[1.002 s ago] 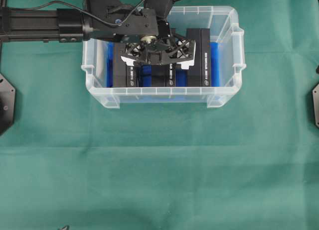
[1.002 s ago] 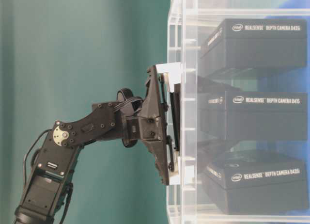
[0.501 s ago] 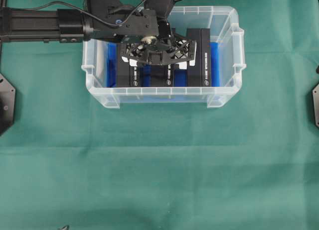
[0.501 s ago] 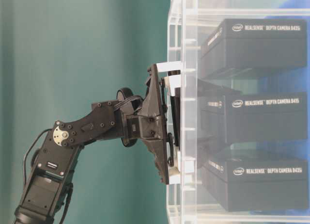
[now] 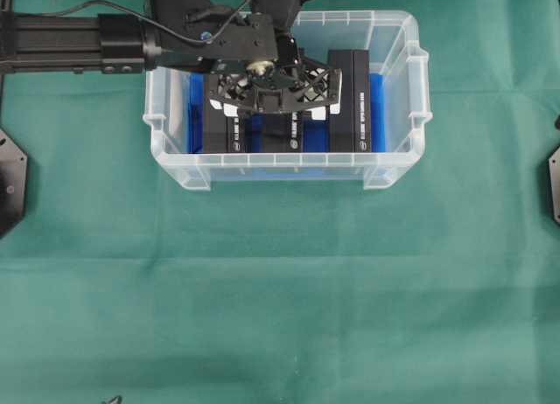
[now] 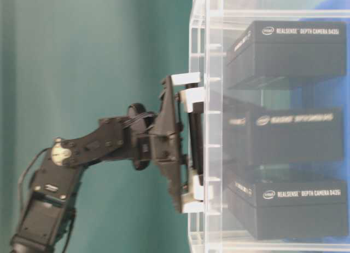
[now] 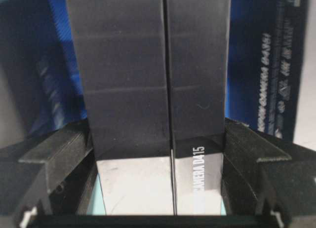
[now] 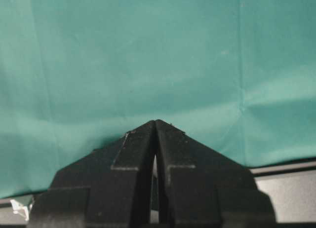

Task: Take the box out of the case with the left arm.
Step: 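Lift the gripped black box upward out of the case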

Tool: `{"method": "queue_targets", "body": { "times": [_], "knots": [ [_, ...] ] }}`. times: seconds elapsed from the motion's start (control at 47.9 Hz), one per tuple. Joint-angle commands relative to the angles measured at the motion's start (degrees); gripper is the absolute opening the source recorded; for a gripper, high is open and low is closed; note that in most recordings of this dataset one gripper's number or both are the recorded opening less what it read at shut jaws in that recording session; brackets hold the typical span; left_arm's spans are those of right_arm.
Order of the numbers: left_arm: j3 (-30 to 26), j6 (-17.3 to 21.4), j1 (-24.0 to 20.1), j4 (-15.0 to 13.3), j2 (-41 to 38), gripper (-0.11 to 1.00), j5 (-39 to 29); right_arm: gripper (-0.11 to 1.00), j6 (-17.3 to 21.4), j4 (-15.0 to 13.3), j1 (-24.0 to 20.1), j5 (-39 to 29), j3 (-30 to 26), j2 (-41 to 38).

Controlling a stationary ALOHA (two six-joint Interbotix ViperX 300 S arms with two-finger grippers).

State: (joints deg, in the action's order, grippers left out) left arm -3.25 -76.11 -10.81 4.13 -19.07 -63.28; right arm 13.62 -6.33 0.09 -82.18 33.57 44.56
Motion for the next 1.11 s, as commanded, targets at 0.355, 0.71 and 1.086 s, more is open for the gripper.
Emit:
{"method": "queue_targets", "body": {
  "times": [0.355,0.71,1.086],
  "knots": [
    [-13.45,1.32,0.26,-0.09,4.83,0.62,-12.66,0.02,0.00,-0.09,0.09,0.26,-0.70,-0.26],
    [-22.68,1.23,0.18,0.35,7.29,0.62,-21.36,0.02,0.00,-0.09,0.00,0.26,-0.70,-0.18],
    [-25.05,1.05,0.26,0.44,8.70,0.62,-24.43,0.02,0.00,-0.09,0.09,0.26,-0.70,-0.26]
  ]
}}
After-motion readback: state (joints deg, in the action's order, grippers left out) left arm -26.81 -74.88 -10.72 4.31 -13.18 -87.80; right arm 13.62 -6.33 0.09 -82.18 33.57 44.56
